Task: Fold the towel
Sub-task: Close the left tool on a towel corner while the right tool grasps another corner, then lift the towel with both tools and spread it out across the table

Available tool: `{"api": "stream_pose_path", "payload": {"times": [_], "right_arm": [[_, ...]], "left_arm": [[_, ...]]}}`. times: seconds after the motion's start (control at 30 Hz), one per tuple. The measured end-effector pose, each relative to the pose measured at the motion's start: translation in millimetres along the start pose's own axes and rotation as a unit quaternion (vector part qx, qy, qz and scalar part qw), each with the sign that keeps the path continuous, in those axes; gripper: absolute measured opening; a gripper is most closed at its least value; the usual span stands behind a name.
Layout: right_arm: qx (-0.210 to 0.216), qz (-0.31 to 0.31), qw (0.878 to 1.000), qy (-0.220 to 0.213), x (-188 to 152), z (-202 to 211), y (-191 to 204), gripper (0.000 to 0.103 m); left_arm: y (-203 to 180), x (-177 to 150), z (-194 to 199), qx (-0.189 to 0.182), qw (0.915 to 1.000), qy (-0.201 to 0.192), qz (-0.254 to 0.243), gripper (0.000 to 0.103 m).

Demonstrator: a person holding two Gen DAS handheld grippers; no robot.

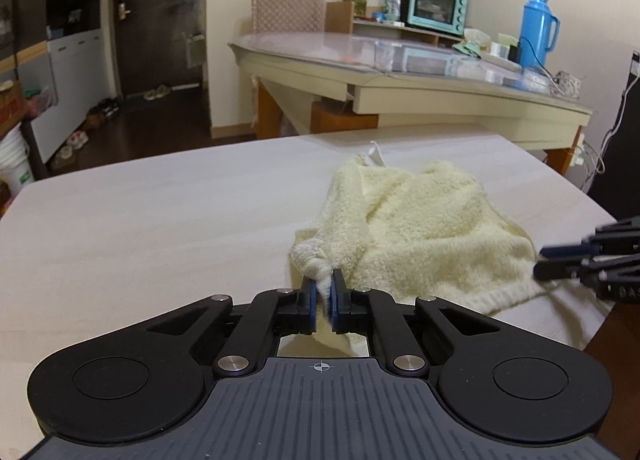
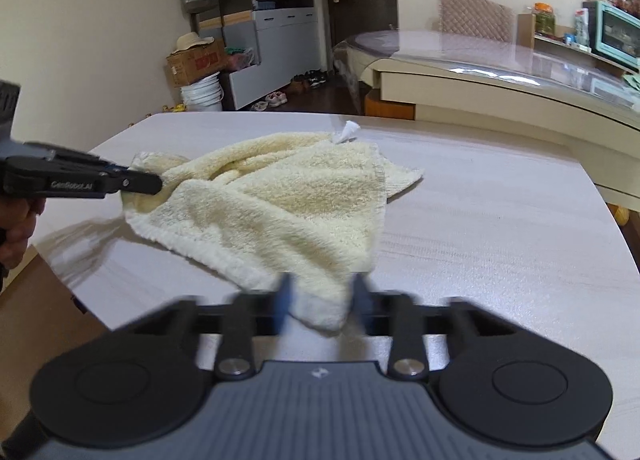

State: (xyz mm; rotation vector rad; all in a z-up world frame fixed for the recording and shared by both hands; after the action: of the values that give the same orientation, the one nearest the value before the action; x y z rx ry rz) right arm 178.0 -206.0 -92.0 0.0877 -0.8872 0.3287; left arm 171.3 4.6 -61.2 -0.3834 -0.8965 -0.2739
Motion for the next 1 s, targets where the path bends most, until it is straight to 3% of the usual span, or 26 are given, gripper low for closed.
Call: {"api": "stream_pose_path", "payload": {"times": [0.2, 0.37, 0.57, 0.63, 0.73, 0.83, 0.93, 1.0], "right_arm": [[-0.004, -0.002, 1.000, -0.017, 1.8, 27.3, -5.6, 0.002], [0.003, 0.005, 1.000, 0.002, -11.7, 48.2, -1.8, 0.002], [0.014, 0.003, 1.000, 0.017, -21.4, 49.6, -2.8, 0.007], [0.012, 0.001, 1.000, 0.006, -11.8, 48.7, -6.6, 0.015], [0.009, 0.005, 1.000, -0.012, 5.0, 46.1, -8.5, 0.026], [0.012, 0.012, 0.999, -0.028, 20.0, 40.6, -7.8, 0.028], [0.017, 0.020, 0.999, -0.035, 30.7, 33.1, -5.3, 0.036], [0.020, 0.026, 0.999, -0.038, 37.7, 27.4, -3.6, 0.040]], "left_arm": [[9.4, -3.4, 17.2, 0.021, 0.9994, -0.024, 0.017, 0.006], [9.4, -30.3, 30.2, 0.033, 0.9991, -0.004, 0.026, 0.006], [6.2, -42.8, 44.6, 0.021, 0.9994, 0.014, 0.023, 0.008], [7.4, -37.3, 48.4, 0.014, 0.9996, 0.016, 0.018, 0.015], [11.9, -23.0, 56.4, 0.004, 0.9998, 0.006, 0.016, 0.040], [20.6, 0.9, 59.3, -0.009, 0.9999, -0.003, 0.009, 0.041], [26.5, 28.1, 45.4, -0.021, 0.9990, 0.010, -0.039, 0.041], [26.8, 48.0, 19.2, -0.054, 0.9946, 0.033, -0.082, 0.041]]}}
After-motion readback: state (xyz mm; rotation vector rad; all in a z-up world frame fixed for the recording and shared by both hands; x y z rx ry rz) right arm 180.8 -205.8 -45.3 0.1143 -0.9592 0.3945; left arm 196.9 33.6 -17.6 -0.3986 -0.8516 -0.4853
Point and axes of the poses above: each gripper's, at about its wrist camera, not at the fingertips, and z roughly against the way its jaws point, y to its left, x to its top, the point moved 9 cm from there along -z, roughly the way its jaws point, and after that the axes turned 15 degrees about -x, right-handed, at the moved point
